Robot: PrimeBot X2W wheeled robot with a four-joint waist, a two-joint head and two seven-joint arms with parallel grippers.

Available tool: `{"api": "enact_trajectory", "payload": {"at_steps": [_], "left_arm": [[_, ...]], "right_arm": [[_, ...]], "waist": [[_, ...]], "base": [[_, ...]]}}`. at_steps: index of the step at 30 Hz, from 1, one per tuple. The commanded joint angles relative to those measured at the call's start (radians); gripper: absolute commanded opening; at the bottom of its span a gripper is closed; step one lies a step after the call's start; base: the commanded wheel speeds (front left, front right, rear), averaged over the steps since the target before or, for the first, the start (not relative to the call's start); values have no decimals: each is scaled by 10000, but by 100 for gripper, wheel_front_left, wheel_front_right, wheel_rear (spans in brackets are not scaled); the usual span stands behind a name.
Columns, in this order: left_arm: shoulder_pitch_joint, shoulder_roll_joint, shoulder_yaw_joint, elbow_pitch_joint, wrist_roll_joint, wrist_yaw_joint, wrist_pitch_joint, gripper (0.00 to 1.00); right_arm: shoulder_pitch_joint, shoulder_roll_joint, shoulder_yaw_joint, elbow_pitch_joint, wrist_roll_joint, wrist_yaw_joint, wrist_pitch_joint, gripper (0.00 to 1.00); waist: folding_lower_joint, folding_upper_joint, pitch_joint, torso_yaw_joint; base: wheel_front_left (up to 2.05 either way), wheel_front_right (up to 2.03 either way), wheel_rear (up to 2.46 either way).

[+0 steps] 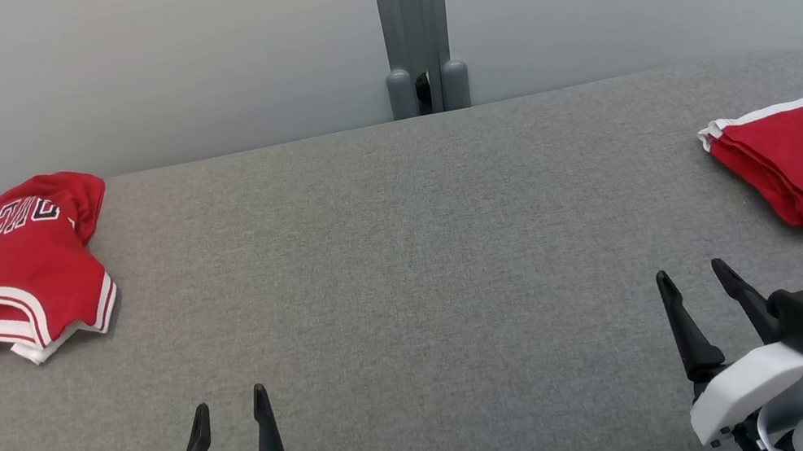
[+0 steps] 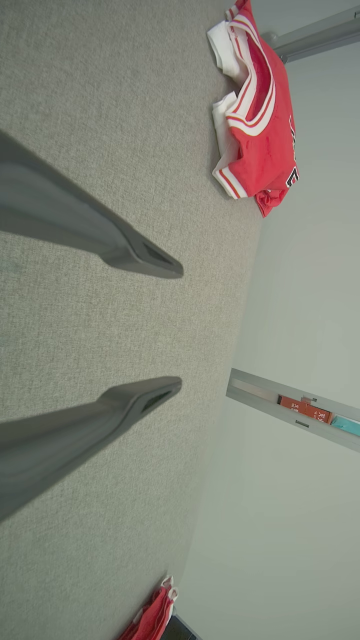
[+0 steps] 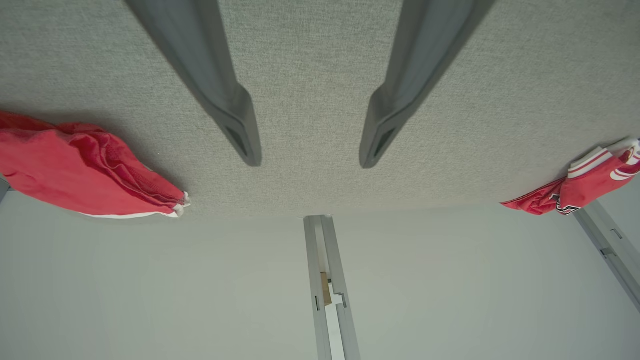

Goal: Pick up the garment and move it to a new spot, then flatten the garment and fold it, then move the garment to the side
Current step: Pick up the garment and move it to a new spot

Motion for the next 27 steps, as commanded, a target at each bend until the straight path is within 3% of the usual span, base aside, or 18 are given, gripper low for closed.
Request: {"api": "enact_trajectory", "payload": {"at_steps": [1, 8, 12, 21, 27], "left_arm": [[48, 61, -3, 1, 0, 23, -5, 100], [-36, 77, -26, -22, -4, 23, -2, 100], [-164, 100, -48, -4, 23, 28, 21, 100], [-294, 378, 38, -152, 86, 110, 72, 100], [-25, 580, 279, -397, -62, 268, 81, 100]], "right_arm": [[164, -23, 4, -55, 4, -15, 24, 100], [195, -21, -82, -130, -54, -15, 7, 100], [108, -19, 23, -166, -36, -15, -37, 100], [-112, -21, 563, -91, 381, -15, -183, 100], [-253, -25, 856, 72, 519, -15, -284, 100]], "waist": [[1, 0, 6, 11], [1, 0, 23, 188], [1, 0, -11, 672], [1, 0, -77, 3072], [1, 0, -36, 4315]], "base": [[0, 0, 0], [0, 0, 0], [0, 0, 0], [0, 0, 0], [0, 0, 0]]}}
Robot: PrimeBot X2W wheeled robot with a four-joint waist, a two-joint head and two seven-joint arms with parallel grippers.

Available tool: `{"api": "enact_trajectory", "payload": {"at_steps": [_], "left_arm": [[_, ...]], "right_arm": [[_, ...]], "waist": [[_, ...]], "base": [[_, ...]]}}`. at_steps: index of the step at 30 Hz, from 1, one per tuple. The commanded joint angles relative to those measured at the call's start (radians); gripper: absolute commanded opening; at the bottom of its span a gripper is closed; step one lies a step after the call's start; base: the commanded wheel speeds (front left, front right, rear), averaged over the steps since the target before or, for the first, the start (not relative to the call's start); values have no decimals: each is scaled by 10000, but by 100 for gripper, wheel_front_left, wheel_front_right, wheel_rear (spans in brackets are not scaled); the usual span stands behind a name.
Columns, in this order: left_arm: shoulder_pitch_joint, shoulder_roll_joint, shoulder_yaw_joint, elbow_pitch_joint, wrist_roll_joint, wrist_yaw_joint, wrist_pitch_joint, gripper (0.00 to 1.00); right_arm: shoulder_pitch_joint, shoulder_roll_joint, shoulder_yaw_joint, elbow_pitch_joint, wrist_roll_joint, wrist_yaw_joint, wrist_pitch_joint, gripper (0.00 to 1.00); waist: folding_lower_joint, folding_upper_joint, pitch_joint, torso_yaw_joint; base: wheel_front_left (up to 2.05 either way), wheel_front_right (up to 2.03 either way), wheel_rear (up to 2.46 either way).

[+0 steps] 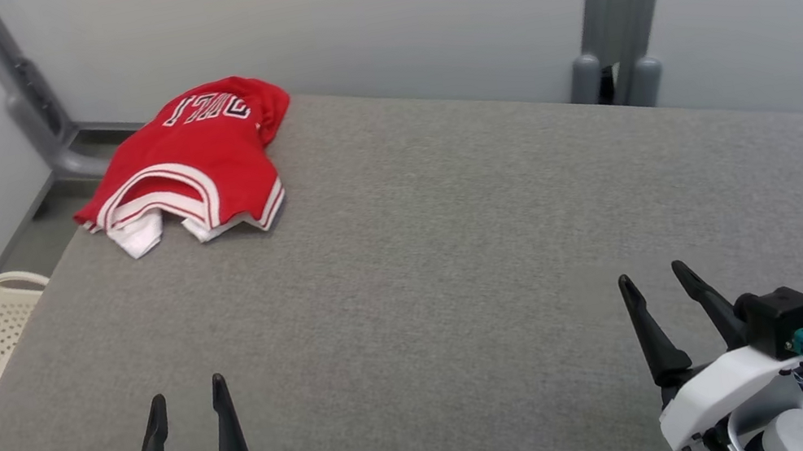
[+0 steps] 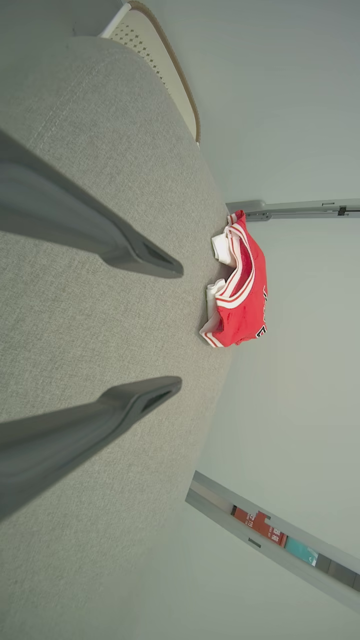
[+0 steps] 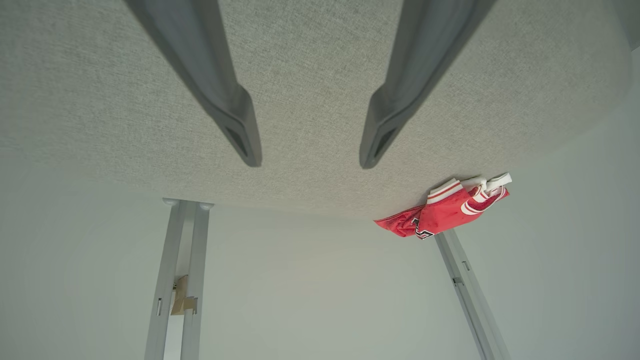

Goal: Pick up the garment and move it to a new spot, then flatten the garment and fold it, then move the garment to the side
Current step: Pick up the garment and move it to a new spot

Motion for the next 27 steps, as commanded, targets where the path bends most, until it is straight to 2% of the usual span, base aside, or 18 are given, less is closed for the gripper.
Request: {"api": "enact_trajectory", "payload": {"at_steps": [1, 5, 17, 22, 27], "left_arm": [[155, 65, 61, -60, -82, 52, -5, 100], [386, 109, 296, -323, -212, 204, -39, 100], [547, 207, 449, -426, -263, 246, 29, 100], [49, 501, 896, -591, -416, 340, 46, 100], [-1305, 1167, 1593, -1314, -603, 325, 251, 100]], "right_arm": [[-102, -30, 12, 67, 57, -15, -73, 100], [-349, -33, 313, 180, 53, -15, -78, 100], [-523, -35, 542, 416, 82, -15, -136, 100], [-733, -32, 387, 111, -238, -15, -21, 100], [-1253, -41, 35, -698, -991, -15, 465, 100]], "waist": [[1, 0, 17, 1387], [1, 0, 192, 1586], [1, 0, 240, 1595], [1, 0, 623, 1182], [1, 0, 1725, 589]], "base": [[0, 0, 0], [0, 0, 0], [0, 0, 0], [0, 0, 0], [0, 0, 0]]}}
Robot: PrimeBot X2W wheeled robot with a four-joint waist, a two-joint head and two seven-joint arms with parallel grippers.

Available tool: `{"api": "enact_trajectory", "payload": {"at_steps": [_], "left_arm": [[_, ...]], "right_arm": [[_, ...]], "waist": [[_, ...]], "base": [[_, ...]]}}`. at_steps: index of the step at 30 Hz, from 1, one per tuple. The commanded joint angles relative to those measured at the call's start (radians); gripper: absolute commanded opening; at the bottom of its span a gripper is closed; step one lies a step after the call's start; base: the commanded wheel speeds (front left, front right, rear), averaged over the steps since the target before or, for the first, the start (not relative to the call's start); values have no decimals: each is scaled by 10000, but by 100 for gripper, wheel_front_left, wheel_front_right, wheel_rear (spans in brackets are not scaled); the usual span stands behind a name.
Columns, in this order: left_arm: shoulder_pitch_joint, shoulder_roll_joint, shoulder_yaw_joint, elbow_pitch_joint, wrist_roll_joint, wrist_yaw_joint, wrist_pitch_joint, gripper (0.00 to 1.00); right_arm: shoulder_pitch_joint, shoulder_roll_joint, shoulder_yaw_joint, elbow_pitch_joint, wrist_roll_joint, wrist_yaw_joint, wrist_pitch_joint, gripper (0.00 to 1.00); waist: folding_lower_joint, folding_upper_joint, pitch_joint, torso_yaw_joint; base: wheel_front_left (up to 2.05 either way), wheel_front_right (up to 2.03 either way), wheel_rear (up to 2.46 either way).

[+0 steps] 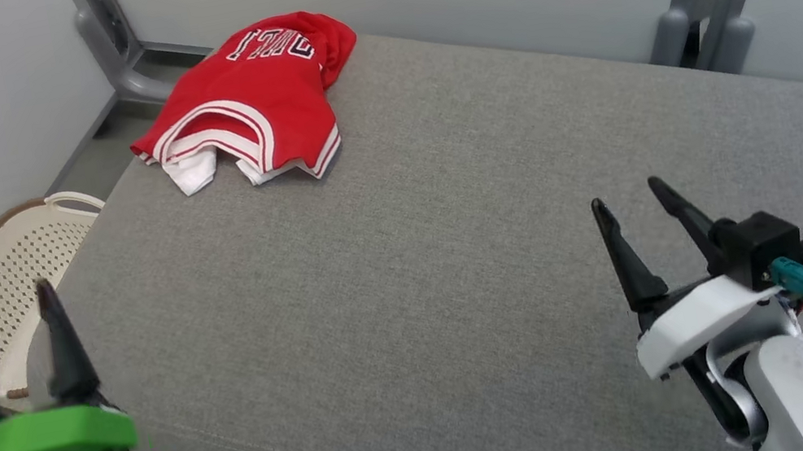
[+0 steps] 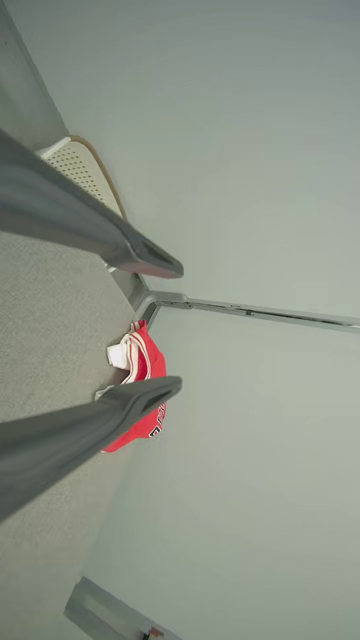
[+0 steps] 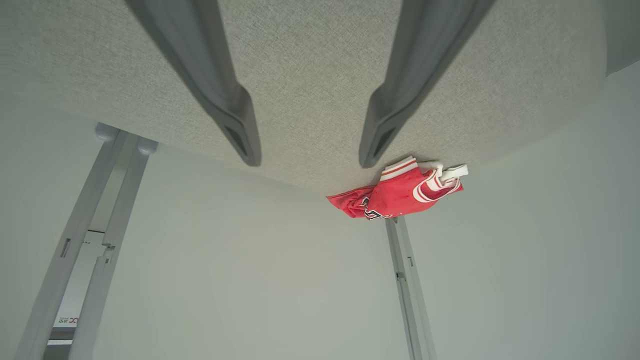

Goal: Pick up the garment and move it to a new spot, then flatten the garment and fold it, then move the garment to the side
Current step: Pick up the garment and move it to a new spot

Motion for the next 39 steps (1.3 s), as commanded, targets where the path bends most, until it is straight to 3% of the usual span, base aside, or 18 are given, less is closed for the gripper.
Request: {"api": "enact_trajectory", "payload": {"at_steps": [1, 9, 16, 25, 31, 39], "left_arm": [[-584, 239, 133, -122, -15, -32, 139, 100], [-4570, 1258, 813, -267, -1025, -470, 2086, 100], [-7519, 1887, 593, 1368, -1125, -504, 3649, 100], [-8365, 1269, 297, 4737, -1669, -637, 4523, 100], [-8210, 899, 160, 6100, -1940, -895, 4763, 100], [-8343, 828, 8, 7372, -2088, -992, 5252, 100]], "right_arm": [[-218, -51, -113, -224, -204, -15, 127, 100], [-1270, -53, -136, -1681, -1343, -15, 1104, 100], [-1635, -47, -147, -2553, -2058, -15, 1643, 100], [-1486, -42, -434, -3437, -2487, -15, 1997, 100], [-1305, -37, -617, -3674, -2591, -15, 2035, 100], [-1201, -41, -592, -3764, -2552, -15, 1995, 100]], "waist": [[0, 0, 1165, -760], [0, 0, 3195, -1776], [0, 0, 4639, -2662], [0, 0, 5718, -3260], [0, 0, 6090, -3376], [0, 0, 6183, -3459]], "base": [[0, 0, 0], [0, 0, 0], [0, 0, 0], [0, 0, 0], [0, 0, 0], [0, 0, 0]]}}
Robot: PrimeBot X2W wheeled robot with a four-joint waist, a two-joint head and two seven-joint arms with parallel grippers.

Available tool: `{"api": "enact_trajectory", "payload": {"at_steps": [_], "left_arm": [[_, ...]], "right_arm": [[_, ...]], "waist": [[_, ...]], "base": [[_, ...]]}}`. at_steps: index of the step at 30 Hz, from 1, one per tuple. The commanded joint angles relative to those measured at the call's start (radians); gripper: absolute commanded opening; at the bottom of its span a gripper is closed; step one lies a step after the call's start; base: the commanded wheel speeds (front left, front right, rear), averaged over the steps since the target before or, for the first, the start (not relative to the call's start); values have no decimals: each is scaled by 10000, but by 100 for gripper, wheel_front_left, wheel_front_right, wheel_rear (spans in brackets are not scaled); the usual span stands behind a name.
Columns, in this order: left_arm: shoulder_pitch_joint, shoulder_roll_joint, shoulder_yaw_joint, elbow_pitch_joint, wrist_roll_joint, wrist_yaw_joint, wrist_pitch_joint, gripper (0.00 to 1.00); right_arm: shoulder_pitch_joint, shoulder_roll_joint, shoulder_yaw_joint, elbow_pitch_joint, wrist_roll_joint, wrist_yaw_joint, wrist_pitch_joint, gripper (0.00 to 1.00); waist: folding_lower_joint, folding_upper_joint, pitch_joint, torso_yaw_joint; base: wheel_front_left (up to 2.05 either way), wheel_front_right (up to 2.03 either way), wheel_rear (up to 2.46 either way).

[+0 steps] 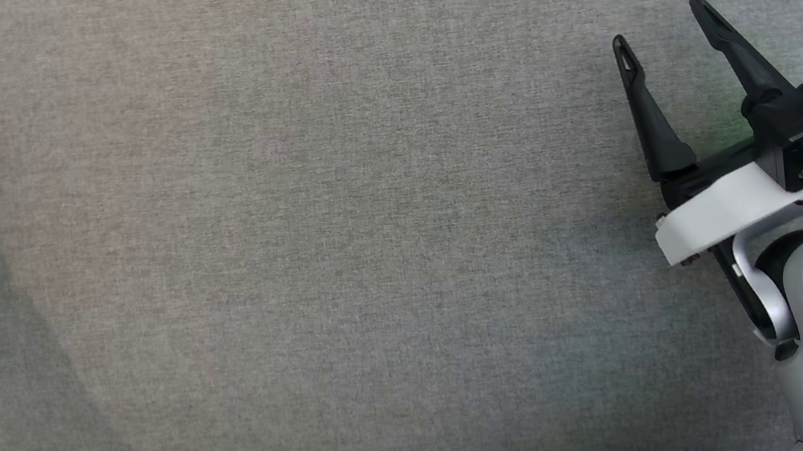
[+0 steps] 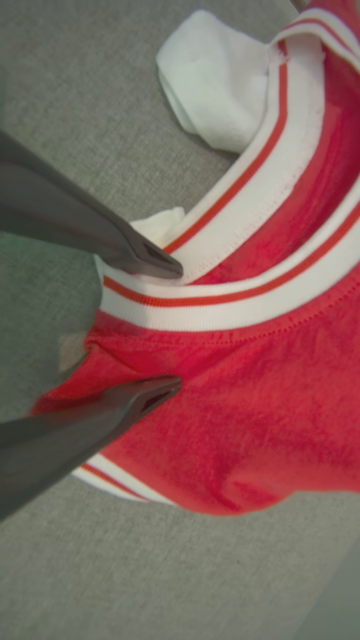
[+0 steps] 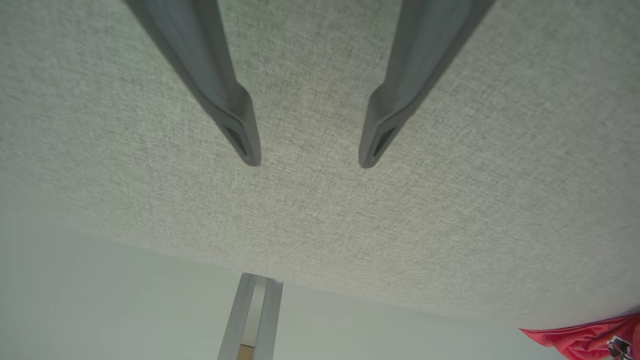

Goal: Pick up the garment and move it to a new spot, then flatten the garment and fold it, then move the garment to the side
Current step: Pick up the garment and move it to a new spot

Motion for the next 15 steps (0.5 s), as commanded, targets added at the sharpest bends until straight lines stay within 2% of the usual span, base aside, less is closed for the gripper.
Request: {"api": "enact_trajectory", "payload": {"at_steps": [1, 2, 3, 4, 5, 15], "left_arm": [[10, -123, -94, 263, -130, -28, 189, 100], [4, -132, -117, 356, -132, -44, 219, 60], [-10, -139, -146, 405, -114, -55, 212, 44], [-39, -120, -162, 440, -77, -72, 150, 13], [-50, -101, -172, 468, -67, -100, 111, 0], [-251, 583, -343, 187, 425, -150, -573, 0]], "right_arm": [[83, -23, 7, -45, 7, -15, -39, 100], [63, -23, 2, -39, 35, -15, -67, 100], [44, -23, 5, -34, 58, -15, -91, 100], [25, -23, 10, -7, 89, -15, -108, 100], [17, -22, 18, 33, 118, -15, -139, 100], [42, -22, -44, 657, 528, -15, -624, 100]], "waist": [[-1, 0, 65, -93], [-1, 0, 48, -98], [-1, 0, 33, -100], [-1, 0, 3, -103], [-1, 0, -40, -107], [-1, 0, -1023, -216]], "base": [[0, 0, 0], [0, 0, 0], [0, 0, 0], [0, 0, 0], [0, 0, 0], [0, 0, 0]]}}
